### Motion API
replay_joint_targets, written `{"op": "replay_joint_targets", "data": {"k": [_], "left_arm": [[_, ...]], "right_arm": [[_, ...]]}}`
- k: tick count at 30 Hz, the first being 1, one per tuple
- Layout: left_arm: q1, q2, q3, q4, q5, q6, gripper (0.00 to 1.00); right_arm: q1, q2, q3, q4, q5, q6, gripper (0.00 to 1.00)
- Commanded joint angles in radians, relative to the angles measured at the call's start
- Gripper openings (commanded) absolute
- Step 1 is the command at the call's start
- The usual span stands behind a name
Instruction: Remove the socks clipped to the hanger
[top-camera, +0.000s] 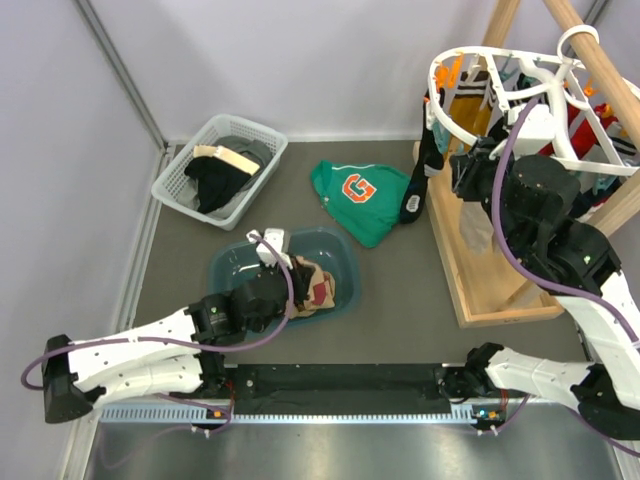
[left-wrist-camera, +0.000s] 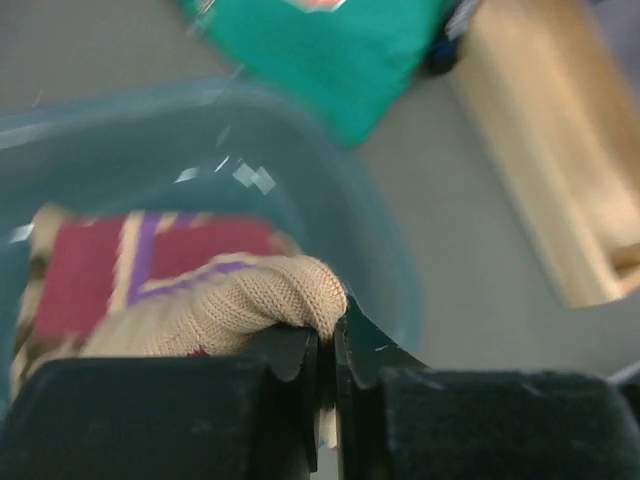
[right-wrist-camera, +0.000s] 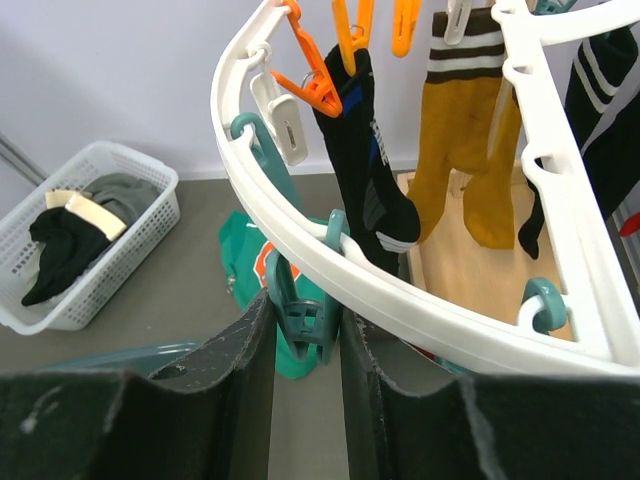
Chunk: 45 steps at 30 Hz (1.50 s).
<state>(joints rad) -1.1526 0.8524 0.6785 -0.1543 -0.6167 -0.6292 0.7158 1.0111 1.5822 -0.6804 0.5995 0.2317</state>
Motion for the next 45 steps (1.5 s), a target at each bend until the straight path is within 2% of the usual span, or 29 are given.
{"op": "replay_joint_targets", "data": {"k": [1, 2, 6, 10, 15, 20, 23, 24, 27, 28, 33, 38, 45], "left_arm": [[0.005, -0.036, -0.094, -0.154, -0.123, -0.223, 0.12], [0.005, -0.036, -0.115, -0.154, -0.118, -0.236, 0.17], [0.005, -0.013, -0.080, -0.186, -0.123, -0.247, 0.71], [0.005, 0.031, 0.042, -0.226, -0.153, -0.092, 0.80], [0.005, 0.089, 0.173, -0.088, -0.143, 0.230, 0.84], [0.005, 0.189, 0.311, -0.073, -0.108, 0.284, 0.84], [0.004, 0.226, 0.297, 0.082, 0.052, 0.359, 0.84], [0.004, 0.247, 0.291, 0.195, 0.092, 0.405, 0.84], [0.004, 0.321, 0.297, 0.326, 0.211, 0.482, 0.84], [0.004, 0.345, 0.323, 0.385, 0.245, 0.493, 0.84], [0.002, 0.548, 0.464, 0.469, 0.431, 0.514, 0.85], [-0.001, 0.694, 0.570, 0.584, 0.494, 0.516, 0.86], [-0.013, 0.869, 0.685, 0.641, 0.584, 0.503, 0.87]], "right_arm": [[-0.012, -0.016, 0.002, 0.041, -0.012, 0.015, 0.20], [-0.013, -0.017, 0.001, 0.039, -0.015, 0.015, 0.20], [-0.013, -0.025, -0.011, 0.030, -0.027, 0.034, 0.20], [-0.012, -0.023, -0.010, 0.030, -0.044, 0.066, 0.20], [-0.013, 0.000, 0.012, 0.033, -0.081, 0.100, 0.20], [-0.013, 0.012, 0.042, 0.028, -0.102, 0.113, 0.20], [-0.013, 0.015, 0.048, 0.033, -0.113, 0.133, 0.19], [-0.013, 0.015, 0.050, 0.035, -0.118, 0.145, 0.19], [-0.013, 0.014, 0.056, 0.036, -0.132, 0.172, 0.18], [-0.012, 0.014, 0.059, 0.036, -0.136, 0.179, 0.18], [-0.012, 0.012, 0.064, 0.045, -0.139, 0.221, 0.18], [-0.012, 0.001, 0.062, 0.058, -0.150, 0.261, 0.18], [-0.012, -0.016, 0.056, 0.059, -0.161, 0.304, 0.19]]}}
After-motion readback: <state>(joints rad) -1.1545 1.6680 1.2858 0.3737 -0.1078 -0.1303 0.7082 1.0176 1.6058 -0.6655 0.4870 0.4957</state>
